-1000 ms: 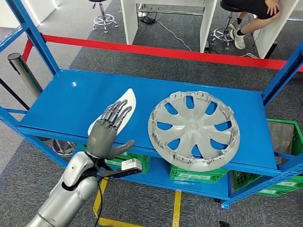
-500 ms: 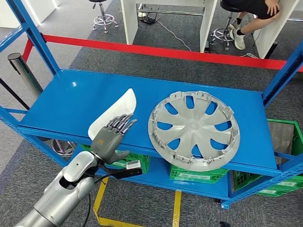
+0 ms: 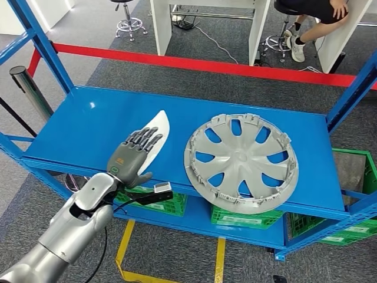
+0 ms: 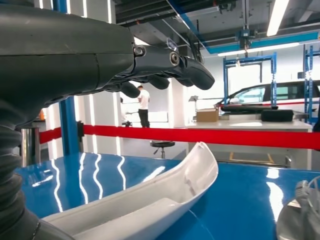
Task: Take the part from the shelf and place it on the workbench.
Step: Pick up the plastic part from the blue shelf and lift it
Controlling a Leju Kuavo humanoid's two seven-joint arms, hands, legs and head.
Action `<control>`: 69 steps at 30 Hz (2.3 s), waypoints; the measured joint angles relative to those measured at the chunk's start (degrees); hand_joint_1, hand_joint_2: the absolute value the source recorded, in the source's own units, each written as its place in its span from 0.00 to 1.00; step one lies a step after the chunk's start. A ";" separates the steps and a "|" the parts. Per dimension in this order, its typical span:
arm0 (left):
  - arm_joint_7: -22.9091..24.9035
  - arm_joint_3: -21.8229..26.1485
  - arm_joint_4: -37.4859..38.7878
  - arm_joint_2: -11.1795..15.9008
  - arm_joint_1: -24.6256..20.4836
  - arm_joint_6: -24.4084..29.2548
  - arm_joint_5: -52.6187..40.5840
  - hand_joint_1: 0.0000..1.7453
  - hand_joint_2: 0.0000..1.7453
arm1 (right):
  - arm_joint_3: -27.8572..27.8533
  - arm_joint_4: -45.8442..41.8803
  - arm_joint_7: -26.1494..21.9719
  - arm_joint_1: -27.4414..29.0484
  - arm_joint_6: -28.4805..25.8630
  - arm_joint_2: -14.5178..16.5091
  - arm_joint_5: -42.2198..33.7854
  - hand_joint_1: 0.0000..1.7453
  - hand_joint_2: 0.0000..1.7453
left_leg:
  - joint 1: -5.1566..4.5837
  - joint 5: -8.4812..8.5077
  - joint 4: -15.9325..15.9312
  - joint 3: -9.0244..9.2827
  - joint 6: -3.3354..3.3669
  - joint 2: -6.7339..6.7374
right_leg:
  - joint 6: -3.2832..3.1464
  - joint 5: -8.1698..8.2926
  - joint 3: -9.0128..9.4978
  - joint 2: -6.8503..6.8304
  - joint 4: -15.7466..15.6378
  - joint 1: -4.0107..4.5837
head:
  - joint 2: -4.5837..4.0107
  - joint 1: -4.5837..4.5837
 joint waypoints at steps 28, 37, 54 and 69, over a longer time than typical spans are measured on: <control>1.64 0.13 9.42 0.08 -5.10 -15.61 9.53 0.00 1.00 | 1.25 -0.51 1.02 -0.52 1.34 -0.04 -0.43 0.00 0.00 | 0.00 0.00 0.00 0.00 0.00 0.00 | 0.00 0.00 0.00 0.00 0.00 0.00 | 0.00 0.01; 2.88 0.50 14.26 0.09 -9.28 -18.73 14.29 0.21 1.00 | 1.79 -0.51 1.35 -1.15 1.70 -0.06 -1.10 0.00 0.00 | 0.00 0.01 0.01 0.00 0.00 0.00 | 0.00 0.00 0.00 0.01 0.00 0.00 | 0.00 -0.01; 3.19 2.19 19.67 0.12 -12.97 -17.04 16.35 1.00 1.00 | 1.96 -0.51 1.29 -0.89 1.62 -0.37 -2.54 0.00 0.00 | 0.00 0.01 0.02 0.00 0.00 0.00 | 0.00 0.01 0.00 0.02 0.00 0.00 | 0.00 0.01; 1.08 4.43 17.99 -0.13 -11.33 -10.78 17.98 1.00 1.00 | 2.47 -0.51 1.25 -0.81 1.57 -0.37 -3.16 0.00 0.00 | 0.00 0.01 0.03 0.00 0.01 0.00 | 0.00 0.01 0.03 0.02 0.00 0.00 | 0.00 0.00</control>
